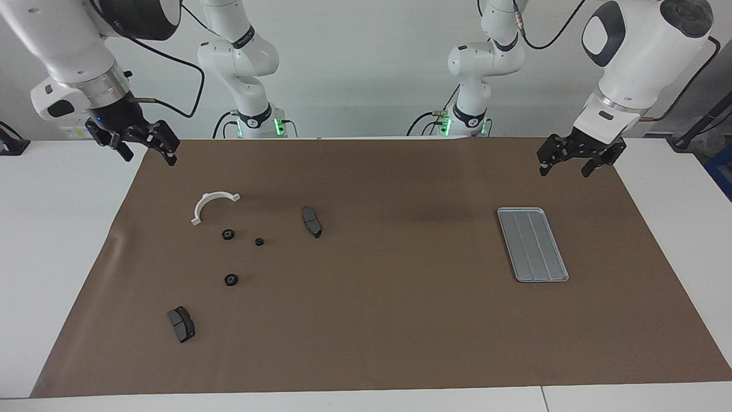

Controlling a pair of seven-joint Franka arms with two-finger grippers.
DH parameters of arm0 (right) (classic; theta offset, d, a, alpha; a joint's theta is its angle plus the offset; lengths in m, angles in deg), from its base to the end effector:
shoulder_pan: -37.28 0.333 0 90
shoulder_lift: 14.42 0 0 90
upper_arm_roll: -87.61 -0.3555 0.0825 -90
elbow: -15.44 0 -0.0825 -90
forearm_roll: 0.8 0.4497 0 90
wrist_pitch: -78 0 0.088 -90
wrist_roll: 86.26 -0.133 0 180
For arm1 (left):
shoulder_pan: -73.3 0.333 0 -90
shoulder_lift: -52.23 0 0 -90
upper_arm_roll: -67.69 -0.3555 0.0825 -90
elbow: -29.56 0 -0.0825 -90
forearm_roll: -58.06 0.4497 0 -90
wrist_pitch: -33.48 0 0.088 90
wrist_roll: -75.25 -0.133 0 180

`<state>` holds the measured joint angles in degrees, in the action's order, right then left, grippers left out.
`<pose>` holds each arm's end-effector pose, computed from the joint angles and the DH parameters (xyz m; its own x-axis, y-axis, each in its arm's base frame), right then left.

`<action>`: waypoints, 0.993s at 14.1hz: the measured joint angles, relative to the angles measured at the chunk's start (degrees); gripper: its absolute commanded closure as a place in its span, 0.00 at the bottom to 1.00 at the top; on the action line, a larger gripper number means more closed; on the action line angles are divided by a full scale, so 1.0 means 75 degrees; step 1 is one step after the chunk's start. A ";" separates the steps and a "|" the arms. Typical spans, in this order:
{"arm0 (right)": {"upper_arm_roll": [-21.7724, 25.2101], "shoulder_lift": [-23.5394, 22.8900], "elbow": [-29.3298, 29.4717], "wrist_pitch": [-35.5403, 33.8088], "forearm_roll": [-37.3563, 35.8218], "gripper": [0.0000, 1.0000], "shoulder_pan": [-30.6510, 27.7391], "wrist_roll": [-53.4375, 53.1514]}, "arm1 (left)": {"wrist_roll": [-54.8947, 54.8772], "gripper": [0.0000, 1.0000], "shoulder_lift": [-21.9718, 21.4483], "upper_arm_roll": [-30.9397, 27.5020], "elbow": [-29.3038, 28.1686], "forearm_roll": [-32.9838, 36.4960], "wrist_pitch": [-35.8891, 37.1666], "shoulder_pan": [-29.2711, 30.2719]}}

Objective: Place bearing gear from tray to pile

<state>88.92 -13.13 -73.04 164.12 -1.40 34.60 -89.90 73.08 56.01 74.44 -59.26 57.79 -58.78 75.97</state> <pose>0.6035 -0.0437 0.6601 0.9909 -0.1334 -0.0180 -0.1333 -0.9910 0.0111 0.6443 -0.0442 0.6111 0.9941 -0.1085 -0.0050 -0.1084 -0.9940 0.0127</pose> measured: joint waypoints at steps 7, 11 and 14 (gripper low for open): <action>-0.0030 0.0015 -0.0074 -0.0014 -0.0177 0.00 0.0008 0.0262 | 0.0000 0.00 0.0000 0.0000 0.0000 0.0000 0.0000 0.0000; -0.0096 0.0018 -0.0109 -0.0040 -0.0174 0.00 0.0051 0.0262 | 0.0000 0.00 0.0000 0.0000 0.0000 0.0000 0.0000 0.0000; -0.0104 0.0049 -0.0115 -0.0057 -0.0174 0.00 0.0077 0.0263 | 0.0000 0.00 0.0000 0.0000 0.0000 0.0000 0.0000 0.0000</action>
<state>88.14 -12.76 -73.90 163.70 -2.70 35.18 -87.93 73.08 56.01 74.44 -59.27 57.79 -58.78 75.97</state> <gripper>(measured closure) 0.000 0.000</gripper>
